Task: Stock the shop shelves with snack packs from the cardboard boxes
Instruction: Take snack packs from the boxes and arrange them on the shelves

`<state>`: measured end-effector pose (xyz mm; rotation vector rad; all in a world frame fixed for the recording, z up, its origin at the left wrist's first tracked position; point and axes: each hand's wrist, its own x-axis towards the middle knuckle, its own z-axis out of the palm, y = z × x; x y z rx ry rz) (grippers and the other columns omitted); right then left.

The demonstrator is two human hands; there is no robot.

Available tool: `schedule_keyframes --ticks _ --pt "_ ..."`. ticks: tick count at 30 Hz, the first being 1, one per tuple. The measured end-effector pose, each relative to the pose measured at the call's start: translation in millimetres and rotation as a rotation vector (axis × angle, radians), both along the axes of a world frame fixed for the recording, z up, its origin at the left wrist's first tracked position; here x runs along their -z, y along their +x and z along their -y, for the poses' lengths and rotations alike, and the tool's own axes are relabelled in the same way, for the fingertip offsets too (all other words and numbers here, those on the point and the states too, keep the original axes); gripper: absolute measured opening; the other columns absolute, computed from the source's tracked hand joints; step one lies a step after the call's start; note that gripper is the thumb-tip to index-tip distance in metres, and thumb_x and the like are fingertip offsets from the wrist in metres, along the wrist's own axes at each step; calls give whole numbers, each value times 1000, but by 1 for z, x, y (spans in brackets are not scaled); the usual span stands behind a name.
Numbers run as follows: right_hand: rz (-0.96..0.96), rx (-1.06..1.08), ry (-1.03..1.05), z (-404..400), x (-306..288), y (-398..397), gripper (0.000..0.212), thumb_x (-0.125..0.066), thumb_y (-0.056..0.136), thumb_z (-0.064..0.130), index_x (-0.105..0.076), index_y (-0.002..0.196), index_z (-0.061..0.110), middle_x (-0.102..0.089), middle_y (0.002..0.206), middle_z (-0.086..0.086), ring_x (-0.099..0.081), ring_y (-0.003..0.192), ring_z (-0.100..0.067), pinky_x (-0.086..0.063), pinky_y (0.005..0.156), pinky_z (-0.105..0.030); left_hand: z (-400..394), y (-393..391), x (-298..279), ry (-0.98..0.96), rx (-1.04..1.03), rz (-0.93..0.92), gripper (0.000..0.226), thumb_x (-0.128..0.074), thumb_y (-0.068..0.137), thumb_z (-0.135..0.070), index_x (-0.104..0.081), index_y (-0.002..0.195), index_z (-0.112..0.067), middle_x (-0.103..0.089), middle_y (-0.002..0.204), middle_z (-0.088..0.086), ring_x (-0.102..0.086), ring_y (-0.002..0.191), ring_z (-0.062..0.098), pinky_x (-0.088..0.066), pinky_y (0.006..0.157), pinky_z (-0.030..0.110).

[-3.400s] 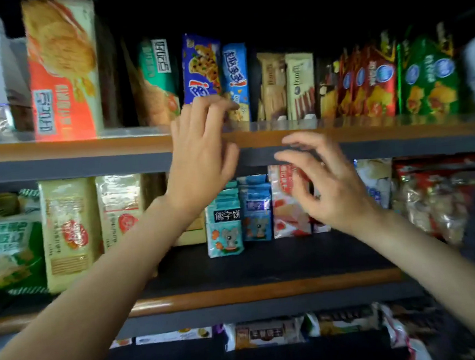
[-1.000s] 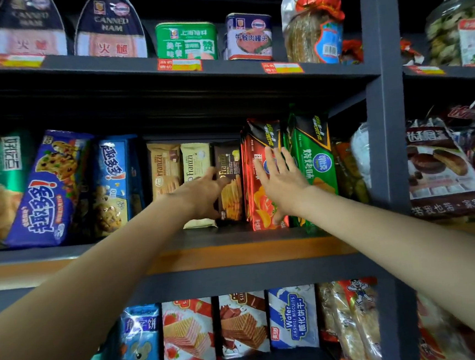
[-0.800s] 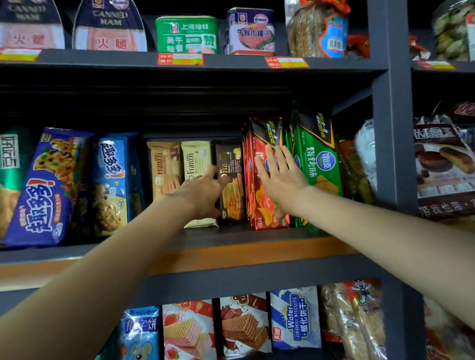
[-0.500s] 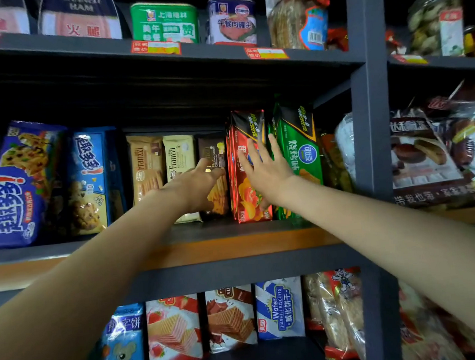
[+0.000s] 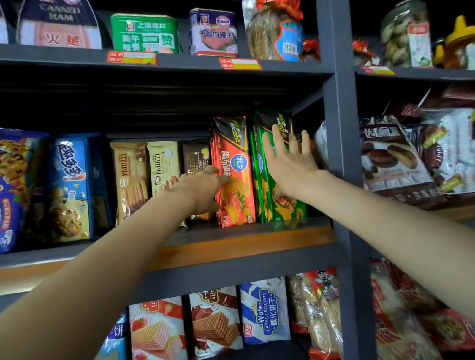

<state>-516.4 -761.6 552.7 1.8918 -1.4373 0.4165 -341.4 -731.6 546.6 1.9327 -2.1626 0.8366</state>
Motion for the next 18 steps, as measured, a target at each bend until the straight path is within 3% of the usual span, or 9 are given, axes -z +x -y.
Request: schedule_keyframes --ticks 6,10,12,15,18 --pt "-33 -116 -117 -27 -7 18 112 -73 78 35 9 148 3 11 154 -24 2 143 -40 4 112 -56 -12 34 3 -60 -82 60 64 -56 90 -27 -24 145 -26 -23 151 5 -34 133 28 -33 105 46" --pt "-149 -254 -48 -31 -11 64 113 -71 77 44 7 148 1 10 155 -21 6 145 -33 6 114 -54 -23 74 -3 -47 -180 86 60 -56 90 -27 -31 144 -22 -24 150 6 -36 132 27 -32 106 45" --pt "-208 -250 -4 -23 -11 91 112 -69 78 47 5 148 0 9 156 -20 6 145 -31 7 114 -52 -26 96 -9 -52 -229 135 56 -56 89 -31 -37 141 -19 -23 151 6 -32 135 28 -32 105 47" --pt "-253 -198 52 -4 -16 126 113 -67 78 51 5 147 -3 8 156 -21 6 145 -31 8 114 -49 -33 129 -18 -17 -284 163 62 -57 89 -34 -30 144 -26 -18 153 4 -24 138 29 -30 106 46" --pt "-228 -116 98 19 -26 147 115 -67 77 52 6 147 -3 7 156 -22 5 145 -31 6 115 -48 -32 157 -32 -29 -310 210 57 -58 87 -34 -41 139 -20 -23 150 4 -27 134 27 -32 106 42"
